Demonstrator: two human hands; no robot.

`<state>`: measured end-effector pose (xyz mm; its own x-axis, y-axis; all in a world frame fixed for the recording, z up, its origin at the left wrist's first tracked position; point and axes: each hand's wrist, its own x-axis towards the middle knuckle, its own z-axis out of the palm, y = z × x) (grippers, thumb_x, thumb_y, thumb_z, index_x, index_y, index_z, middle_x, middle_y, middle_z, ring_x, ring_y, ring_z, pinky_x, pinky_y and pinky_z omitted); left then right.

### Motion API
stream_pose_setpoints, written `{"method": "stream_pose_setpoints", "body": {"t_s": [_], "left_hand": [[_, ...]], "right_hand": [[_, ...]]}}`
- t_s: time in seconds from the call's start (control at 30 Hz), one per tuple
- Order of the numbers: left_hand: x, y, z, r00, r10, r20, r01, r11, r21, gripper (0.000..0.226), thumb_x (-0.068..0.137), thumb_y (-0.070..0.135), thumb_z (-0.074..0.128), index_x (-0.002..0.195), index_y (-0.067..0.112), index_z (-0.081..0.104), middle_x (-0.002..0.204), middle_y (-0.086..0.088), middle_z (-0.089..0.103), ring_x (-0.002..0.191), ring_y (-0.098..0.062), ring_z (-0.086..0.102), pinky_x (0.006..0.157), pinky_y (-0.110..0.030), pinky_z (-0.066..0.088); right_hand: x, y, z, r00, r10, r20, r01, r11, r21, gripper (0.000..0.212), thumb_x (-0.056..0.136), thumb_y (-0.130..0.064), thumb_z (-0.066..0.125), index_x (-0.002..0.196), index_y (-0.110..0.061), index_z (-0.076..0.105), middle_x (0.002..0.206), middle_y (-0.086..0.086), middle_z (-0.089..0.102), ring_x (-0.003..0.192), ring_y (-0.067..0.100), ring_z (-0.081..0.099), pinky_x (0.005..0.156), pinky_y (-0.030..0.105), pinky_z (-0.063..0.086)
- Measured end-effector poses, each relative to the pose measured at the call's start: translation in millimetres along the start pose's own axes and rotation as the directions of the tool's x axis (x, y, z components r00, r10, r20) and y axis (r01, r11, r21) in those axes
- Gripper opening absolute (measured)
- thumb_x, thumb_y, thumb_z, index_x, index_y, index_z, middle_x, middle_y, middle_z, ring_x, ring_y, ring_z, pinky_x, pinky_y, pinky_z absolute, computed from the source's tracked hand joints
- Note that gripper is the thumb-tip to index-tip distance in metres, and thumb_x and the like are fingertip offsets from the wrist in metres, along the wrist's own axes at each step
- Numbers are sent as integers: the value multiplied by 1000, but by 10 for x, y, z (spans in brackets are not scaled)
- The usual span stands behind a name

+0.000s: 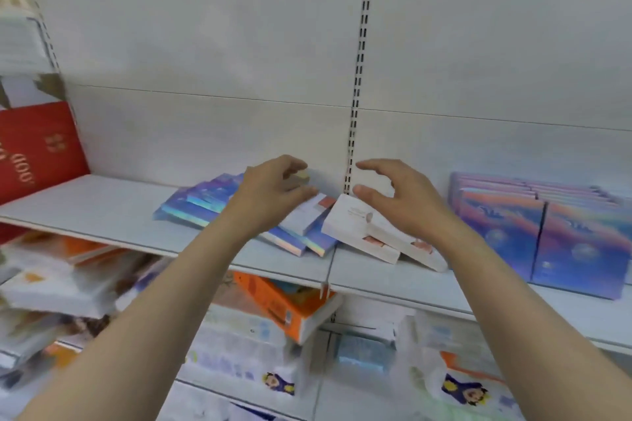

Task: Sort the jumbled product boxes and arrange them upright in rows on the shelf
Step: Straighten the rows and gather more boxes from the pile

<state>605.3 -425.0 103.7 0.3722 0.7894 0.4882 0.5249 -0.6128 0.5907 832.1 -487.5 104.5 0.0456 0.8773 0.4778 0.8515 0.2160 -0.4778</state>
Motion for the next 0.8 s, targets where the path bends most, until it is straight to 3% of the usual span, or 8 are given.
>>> {"method": "stream_pose_setpoints", "body": {"t_s": [0.07, 0.17, 0.23, 0.4, 0.6, 0.73, 0.8], "left_hand": [[-144, -248, -83, 999, -16, 33, 17, 1000, -7, 40, 84, 34, 73, 120, 18, 61, 115, 13, 61, 97, 20, 52, 80, 0, 33], [-276, -598, -149, 995, -75, 59, 74, 997, 31, 48, 85, 38, 72, 127, 18, 59, 127, 6, 62, 119, -6, 53, 91, -16, 37], [-298, -809, -180, 992, -111, 60, 111, 994, 12, 49, 85, 40, 71, 128, 20, 59, 129, 7, 60, 122, -8, 51, 93, -19, 37], [-163, -1261, -222, 988, -151, 32, 152, 988, -37, 38, 85, 44, 69, 118, 27, 61, 119, 18, 58, 117, -1, 49, 90, -20, 34], [411, -1787, -191, 980, -196, 13, 197, 977, -82, 52, 82, 54, 67, 124, 26, 59, 127, 12, 60, 115, -1, 50, 88, -19, 35], [893, -2068, -152, 966, -254, 44, 258, 951, -169, 44, 82, 57, 65, 116, 30, 60, 116, 15, 60, 109, 0, 53, 77, -9, 35], [1130, -2189, -110, 951, -301, 68, 308, 934, -182, 44, 84, 57, 62, 118, 29, 59, 113, 12, 60, 108, -6, 56, 77, -14, 38]], "right_hand": [[-45, -112, 321, 999, 25, 37, -26, 999, 41, 46, 90, -46, 63, 134, -34, 55, 138, -12, 52, 121, 3, 47, 95, 17, 31], [-89, -196, 720, 993, 55, 105, -63, 995, 74, 48, 89, -46, 65, 135, -34, 54, 135, -13, 52, 123, 4, 47, 99, 21, 35], [-78, -218, 921, 986, 67, 150, -79, 994, 79, 49, 89, -49, 64, 135, -36, 53, 137, -14, 50, 123, 3, 46, 100, 22, 35], [217, -165, 1275, 977, 104, 188, -117, 991, 58, 47, 90, -52, 62, 133, -37, 53, 136, -15, 51, 122, 4, 47, 95, 21, 34], [1003, -34, 1620, 978, 174, 119, -188, 975, 120, 43, 91, -47, 62, 130, -31, 58, 124, -11, 58, 119, 12, 55, 89, 24, 39], [1548, 55, 1884, 975, 182, 124, -195, 976, 99, 42, 98, -42, 55, 138, -31, 54, 133, -6, 59, 122, 16, 53, 84, 18, 32], [1724, 55, 1999, 973, 152, 173, -168, 982, 84, 38, 101, -40, 50, 138, -31, 55, 134, -7, 59, 120, 17, 54, 89, 22, 37]]}}
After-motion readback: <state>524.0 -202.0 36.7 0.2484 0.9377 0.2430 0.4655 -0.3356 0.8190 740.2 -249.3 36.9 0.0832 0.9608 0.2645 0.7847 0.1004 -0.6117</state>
